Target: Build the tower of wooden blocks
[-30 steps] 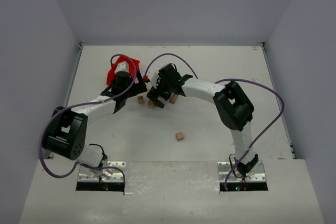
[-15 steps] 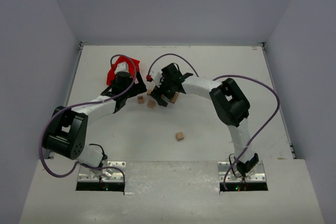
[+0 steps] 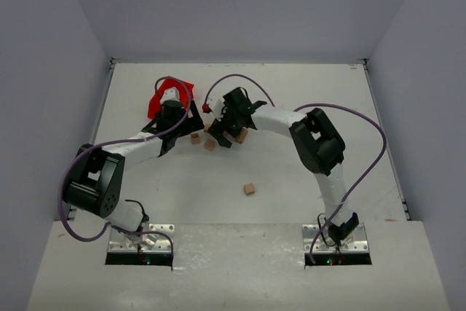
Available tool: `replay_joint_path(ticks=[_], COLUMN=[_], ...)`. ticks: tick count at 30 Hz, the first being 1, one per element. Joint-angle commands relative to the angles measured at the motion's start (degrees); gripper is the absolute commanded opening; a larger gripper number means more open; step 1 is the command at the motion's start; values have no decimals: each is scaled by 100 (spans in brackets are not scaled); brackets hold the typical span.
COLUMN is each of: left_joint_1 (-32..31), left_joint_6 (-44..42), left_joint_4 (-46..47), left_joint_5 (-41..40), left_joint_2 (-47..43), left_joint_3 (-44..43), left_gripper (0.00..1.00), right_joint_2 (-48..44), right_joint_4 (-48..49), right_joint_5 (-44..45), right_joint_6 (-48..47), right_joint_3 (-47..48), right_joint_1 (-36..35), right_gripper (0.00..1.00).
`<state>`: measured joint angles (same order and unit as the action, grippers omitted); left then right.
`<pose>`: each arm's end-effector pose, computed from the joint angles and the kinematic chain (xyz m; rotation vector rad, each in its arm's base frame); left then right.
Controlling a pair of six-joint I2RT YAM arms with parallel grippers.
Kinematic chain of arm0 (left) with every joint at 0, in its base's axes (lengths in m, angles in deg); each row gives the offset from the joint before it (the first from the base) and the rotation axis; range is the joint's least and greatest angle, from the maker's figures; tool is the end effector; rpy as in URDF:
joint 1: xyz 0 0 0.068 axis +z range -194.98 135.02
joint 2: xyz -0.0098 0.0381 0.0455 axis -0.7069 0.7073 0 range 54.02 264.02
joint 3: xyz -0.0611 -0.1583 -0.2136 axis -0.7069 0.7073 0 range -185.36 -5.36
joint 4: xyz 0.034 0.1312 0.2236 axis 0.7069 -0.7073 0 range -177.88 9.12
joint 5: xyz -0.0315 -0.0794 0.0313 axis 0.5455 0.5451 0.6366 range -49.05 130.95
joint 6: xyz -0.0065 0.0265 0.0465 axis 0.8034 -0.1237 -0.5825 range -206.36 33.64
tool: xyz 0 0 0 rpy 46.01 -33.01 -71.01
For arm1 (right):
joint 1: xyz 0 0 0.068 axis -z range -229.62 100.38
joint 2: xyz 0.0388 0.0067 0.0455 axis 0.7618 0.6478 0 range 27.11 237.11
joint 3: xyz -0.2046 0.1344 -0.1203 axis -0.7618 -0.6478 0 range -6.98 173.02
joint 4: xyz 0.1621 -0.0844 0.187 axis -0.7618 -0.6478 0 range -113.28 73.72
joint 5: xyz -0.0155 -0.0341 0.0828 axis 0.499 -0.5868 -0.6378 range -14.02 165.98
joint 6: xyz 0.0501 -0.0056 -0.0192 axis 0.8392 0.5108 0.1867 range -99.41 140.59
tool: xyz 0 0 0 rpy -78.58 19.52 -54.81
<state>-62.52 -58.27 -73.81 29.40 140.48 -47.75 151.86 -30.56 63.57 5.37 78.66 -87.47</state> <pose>0.2963 -0.0862 0.1842 -0.3139 2.1878 -0.2211 0.3611 0.2903 0.1351 -1.2083 2.2165 0.4327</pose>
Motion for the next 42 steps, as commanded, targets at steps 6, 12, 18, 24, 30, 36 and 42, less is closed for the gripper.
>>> replay_joint_path(ticks=[6, 12, 18, 24, 30, 36, 42], left_joint_1=[-48, -48, -47, -57, -78, -108, -118], left_joint_6=[-50, -50, -59, -27, 18, 36, 47], left_joint_4=[258, 260, 251, 214, 168, 103, 75], left_joint_5=[20, 25, 21, 25, 13, -20, -40], left_joint_2=[29, 20, 38, 10, -6, -30, -50], left_joint_3=[-155, -146, -147, -141, -129, -114, -93], left_gripper=[100, 100, 100, 100, 100, 100, 100], right_joint_2=[324, 365, 349, 222, 128, 169, 181], right_joint_4=[49, 48, 65, 232, 393, 420, 504], right_joint_5=[-178, -131, -140, -89, -72, -256, -579], right_joint_6=[19, 13, 28, 77, 137, 83, -69], right_joint_3=[580, 591, 551, 292, 146, 169, 145], right_joint_1=[32, 32, 40, 32, 34, 32, 32], right_gripper=[99, 98, 99, 99, 99, 90, 77])
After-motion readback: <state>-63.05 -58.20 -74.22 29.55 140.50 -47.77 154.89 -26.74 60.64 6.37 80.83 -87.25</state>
